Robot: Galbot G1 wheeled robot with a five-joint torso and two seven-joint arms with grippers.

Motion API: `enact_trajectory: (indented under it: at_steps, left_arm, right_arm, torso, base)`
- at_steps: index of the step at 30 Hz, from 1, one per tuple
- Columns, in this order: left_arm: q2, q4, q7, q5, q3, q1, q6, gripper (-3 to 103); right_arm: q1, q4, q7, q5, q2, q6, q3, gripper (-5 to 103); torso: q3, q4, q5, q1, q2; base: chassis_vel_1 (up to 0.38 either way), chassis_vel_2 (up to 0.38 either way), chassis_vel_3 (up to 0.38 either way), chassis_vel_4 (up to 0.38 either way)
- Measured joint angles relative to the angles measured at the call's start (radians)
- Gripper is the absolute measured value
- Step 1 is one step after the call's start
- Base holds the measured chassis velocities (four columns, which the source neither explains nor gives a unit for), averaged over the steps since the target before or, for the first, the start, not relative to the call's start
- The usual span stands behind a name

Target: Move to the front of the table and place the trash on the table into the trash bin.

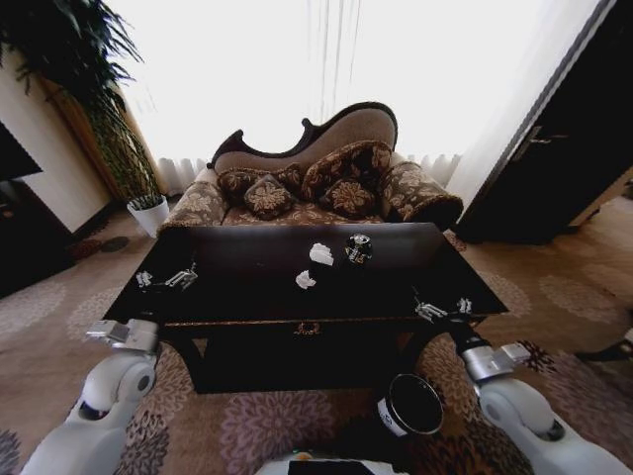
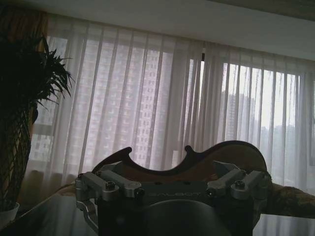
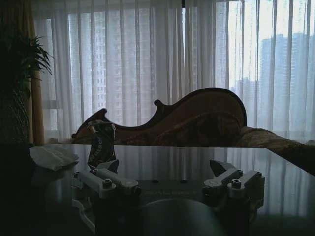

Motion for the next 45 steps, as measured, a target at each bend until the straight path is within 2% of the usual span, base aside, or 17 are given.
enact_trajectory:
  at_steps: [2,8,13,20,25,29,31,33,35,36,38,39,45]
  left_arm:
    - [0.003,0.009,0.0,0.0,0.02,-0.019,0.001,100]
    - [0.011,0.022,0.0,0.0,0.062,-0.051,0.005,100]
    - [0.01,0.037,-0.001,0.001,0.09,-0.078,0.005,100]
    - [0.004,0.045,-0.001,0.007,0.106,-0.084,0.005,100]
    - [0.008,0.051,0.0,0.007,0.112,-0.088,0.005,100]
    - [0.012,0.051,-0.001,0.009,0.126,-0.093,0.007,100]
    - [0.012,0.051,-0.001,0.01,0.128,-0.094,0.007,100]
    - [0.013,0.052,-0.002,0.014,0.135,-0.097,0.008,100]
    - [0.012,0.053,-0.002,0.017,0.139,-0.097,0.008,100]
    - [0.012,0.053,-0.002,0.017,0.139,-0.097,0.008,100]
    - [0.012,0.053,-0.003,0.02,0.141,-0.093,0.008,100]
    - [0.012,0.053,-0.003,0.02,0.141,-0.093,0.008,100]
    - [0.02,0.06,-0.004,0.018,0.131,-0.089,0.009,100]
  right_arm:
    - [0.016,-0.011,0.0,0.02,-0.05,-0.016,0.0,100]
    - [0.028,-0.015,0.0,0.076,-0.125,-0.048,0.009,100]
    - [0.042,-0.041,0.0,0.124,-0.222,-0.077,0.0,100]
    - [0.094,-0.082,-0.033,0.171,-0.287,-0.115,-0.03,100]
    - [0.175,-0.122,-0.053,0.197,-0.337,-0.13,-0.102,100]
    - [0.316,-0.155,-0.055,0.227,-0.366,-0.153,-0.236,100]
    - [0.335,-0.157,-0.055,0.229,-0.368,-0.156,-0.252,100]
    - [0.455,-0.17,-0.055,0.247,-0.368,-0.175,-0.357,100]
    - [0.549,-0.183,-0.054,0.263,-0.365,-0.19,-0.442,100]
    - [0.549,-0.183,-0.054,0.263,-0.365,-0.19,-0.442,100]
    - [0.658,-0.197,-0.054,0.277,-0.358,-0.206,-0.548,100]
    - [0.658,-0.197,-0.054,0.277,-0.358,-0.206,-0.548,100]
    - [0.882,-0.224,-0.052,0.285,-0.319,-0.226,-0.752,100]
  torso:
    - [0.0,0.0,-0.0001,0.0,0.0]
    - [0.0,-0.0002,0.0,0.0,0.0]
    - [0.0,-0.0001,0.0,0.0,0.0]
    - [0.0,0.0,0.0,0.0,0.0]
    - [0.0,0.0001,-0.0001,0.0,0.0]
    - [0.0,0.0001,0.0,0.0,0.0]
    - [0.0,0.0,0.0002,0.0,0.0]
    - [0.0,-0.0002,-0.0001,0.0,0.0]
    - [0.0,0.0003,0.0,0.0,0.0]
    - [0.0,0.0003,0.0,0.0,0.0]
    - [0.0,0.0001,-0.0001,0.0,0.0]
    - [0.0,0.0001,-0.0001,0.0,0.0]
    - [0.0,-0.0001,-0.0002,0.0,0.0]
  base:
    - [0.0,0.0,0.0,0.0]
    - [0.0,0.0,0.0,0.0]
    - [0.0,0.0,0.0,0.0]
    - [0.0,0.0,0.0,0.0]
    - [0.0,0.0,0.0,0.0]
    - [0.0,0.0,0.0,0.0]
    - [0.0,0.0,0.0,0.0]
    - [0.0,0.0,0.0,0.0]
    - [0.0,0.0,0.0,0.0]
    - [0.0,0.0,0.0,0.0]
    - [0.0,0.0,0.0,0.0]
    - [0.0,0.0,0.0,0.0]
    - [0.0,0.0,0.0,0.0]
